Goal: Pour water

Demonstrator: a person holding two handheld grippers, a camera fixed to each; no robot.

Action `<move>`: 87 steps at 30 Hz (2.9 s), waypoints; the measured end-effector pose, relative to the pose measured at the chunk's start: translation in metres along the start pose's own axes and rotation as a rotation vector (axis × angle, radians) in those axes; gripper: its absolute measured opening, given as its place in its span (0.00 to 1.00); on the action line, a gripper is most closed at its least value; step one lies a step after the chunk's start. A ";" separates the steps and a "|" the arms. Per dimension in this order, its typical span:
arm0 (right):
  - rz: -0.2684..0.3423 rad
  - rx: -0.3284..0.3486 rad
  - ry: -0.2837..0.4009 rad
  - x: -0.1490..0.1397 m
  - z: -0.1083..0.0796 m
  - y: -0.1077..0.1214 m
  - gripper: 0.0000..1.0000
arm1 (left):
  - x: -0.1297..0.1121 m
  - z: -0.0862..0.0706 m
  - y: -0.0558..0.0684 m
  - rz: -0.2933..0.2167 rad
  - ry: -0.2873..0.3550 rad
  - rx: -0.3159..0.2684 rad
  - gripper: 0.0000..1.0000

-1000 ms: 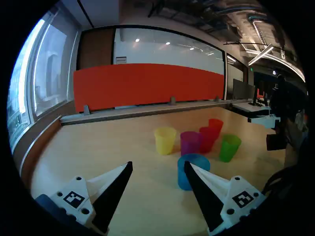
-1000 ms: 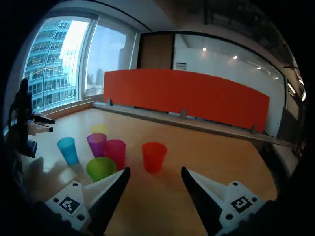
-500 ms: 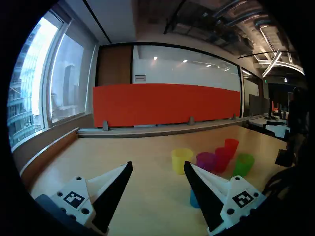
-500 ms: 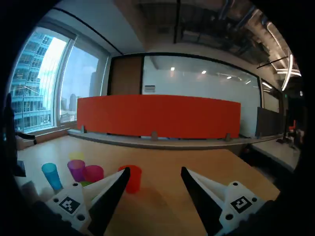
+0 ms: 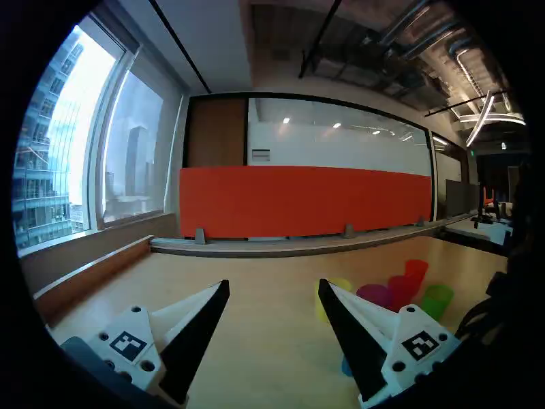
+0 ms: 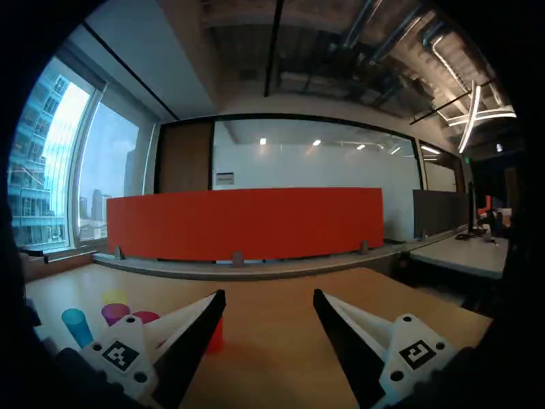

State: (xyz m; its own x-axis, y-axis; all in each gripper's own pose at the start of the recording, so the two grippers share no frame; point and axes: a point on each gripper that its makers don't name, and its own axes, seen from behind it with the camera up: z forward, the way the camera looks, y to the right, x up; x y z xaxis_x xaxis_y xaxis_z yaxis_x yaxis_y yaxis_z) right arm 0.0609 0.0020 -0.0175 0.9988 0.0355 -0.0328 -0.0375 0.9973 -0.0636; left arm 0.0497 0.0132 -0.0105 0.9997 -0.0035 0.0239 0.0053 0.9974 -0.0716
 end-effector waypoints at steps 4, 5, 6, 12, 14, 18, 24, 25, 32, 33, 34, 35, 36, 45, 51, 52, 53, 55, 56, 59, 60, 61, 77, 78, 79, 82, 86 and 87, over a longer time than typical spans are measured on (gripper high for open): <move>0.000 0.007 -0.003 -0.002 -0.001 -0.003 0.99 | 0.003 0.000 -0.005 0.003 0.023 0.024 0.97; 0.000 0.006 -0.004 -0.002 -0.001 -0.003 0.99 | 0.003 0.000 -0.006 0.003 0.029 0.029 0.97; -0.003 0.004 -0.003 -0.001 -0.001 -0.002 0.99 | 0.003 0.001 -0.007 0.003 0.035 0.034 0.97; -0.028 -0.014 0.008 0.006 -0.002 0.001 0.99 | 0.004 0.002 -0.011 0.003 0.069 0.060 0.97; -0.036 -0.015 0.009 0.008 -0.003 0.001 0.99 | 0.003 0.002 -0.012 0.003 0.078 0.066 0.97; -0.044 -0.025 0.015 0.013 -0.004 0.003 0.99 | -0.002 0.003 -0.012 0.001 0.089 0.073 0.97; -0.038 -0.031 0.015 0.014 -0.005 0.002 0.99 | -0.012 0.002 -0.014 0.006 0.092 0.088 0.97; -0.036 -0.030 0.014 0.014 -0.005 0.001 0.99 | -0.014 0.002 -0.014 0.006 0.092 0.090 0.97; -0.038 -0.027 0.008 0.012 -0.005 -0.002 0.99 | -0.025 0.003 -0.018 0.000 0.088 0.099 0.97; -0.039 -0.027 0.007 0.011 -0.005 -0.003 0.99 | -0.026 0.003 -0.018 0.001 0.087 0.102 0.97; -0.040 -0.027 0.007 0.012 -0.005 -0.003 0.99 | -0.027 0.002 -0.019 0.002 0.087 0.104 0.97; -0.041 -0.027 0.006 0.012 -0.005 -0.003 0.99 | -0.029 0.002 -0.020 0.002 0.086 0.106 0.97; -0.041 -0.027 0.006 0.012 -0.005 -0.003 0.99 | -0.030 0.003 -0.020 0.002 0.084 0.107 0.97; -0.044 -0.028 0.009 0.015 -0.005 -0.004 0.99 | -0.042 0.007 -0.020 -0.001 0.058 0.100 0.97; -0.042 -0.026 0.007 0.015 -0.004 -0.005 0.99 | -0.045 0.009 -0.019 0.000 0.044 0.095 0.97; -0.042 -0.026 0.007 0.015 -0.004 -0.005 0.99 | -0.045 0.009 -0.019 0.000 0.041 0.096 0.97; -0.042 -0.026 0.007 0.015 -0.003 -0.005 0.99 | -0.046 0.009 -0.019 0.000 0.039 0.096 0.97; -0.043 -0.025 0.008 0.015 -0.003 -0.005 0.99 | -0.047 0.009 -0.019 0.000 0.034 0.096 0.97; -0.044 -0.025 0.008 0.015 -0.003 -0.005 0.99 | -0.048 0.010 -0.019 0.000 0.032 0.095 0.97; -0.045 -0.024 0.007 0.014 -0.003 -0.005 0.99 | -0.049 0.010 -0.019 0.001 0.027 0.094 0.97; -0.045 -0.024 0.007 0.015 -0.004 -0.005 0.99 | -0.049 0.010 -0.019 0.001 0.027 0.093 0.97; -0.044 -0.024 0.007 0.015 -0.004 -0.005 0.99 | -0.049 0.010 -0.019 0.001 0.027 0.093 0.97; -0.047 -0.014 0.015 0.019 -0.006 -0.003 0.99 | -0.050 0.011 -0.018 0.002 0.024 0.093 0.97; -0.050 -0.013 0.015 0.019 -0.006 -0.003 0.99 | -0.050 0.011 -0.018 0.003 0.024 0.093 0.97; -0.053 -0.012 0.016 0.019 -0.006 -0.003 0.99 | -0.050 0.011 -0.019 0.003 0.024 0.093 0.97; -0.064 -0.006 0.019 0.019 -0.006 -0.003 0.99 | -0.050 0.011 -0.018 0.003 0.024 0.093 0.97; -0.081 0.005 0.024 0.017 -0.005 -0.004 0.99 | -0.050 0.011 -0.018 0.002 0.024 0.093 0.97; -0.085 0.008 0.025 0.016 -0.004 -0.005 0.99 | -0.050 0.011 -0.018 0.003 0.024 0.093 0.97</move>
State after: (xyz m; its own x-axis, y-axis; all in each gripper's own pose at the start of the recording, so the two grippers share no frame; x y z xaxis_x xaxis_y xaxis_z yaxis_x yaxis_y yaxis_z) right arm 0.0769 -0.0023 -0.0221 0.9973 -0.0511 -0.0524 0.0479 0.9971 -0.0594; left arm -0.0006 -0.0037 0.0008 1.0000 -0.0016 0.0000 0.0016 0.9998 0.0213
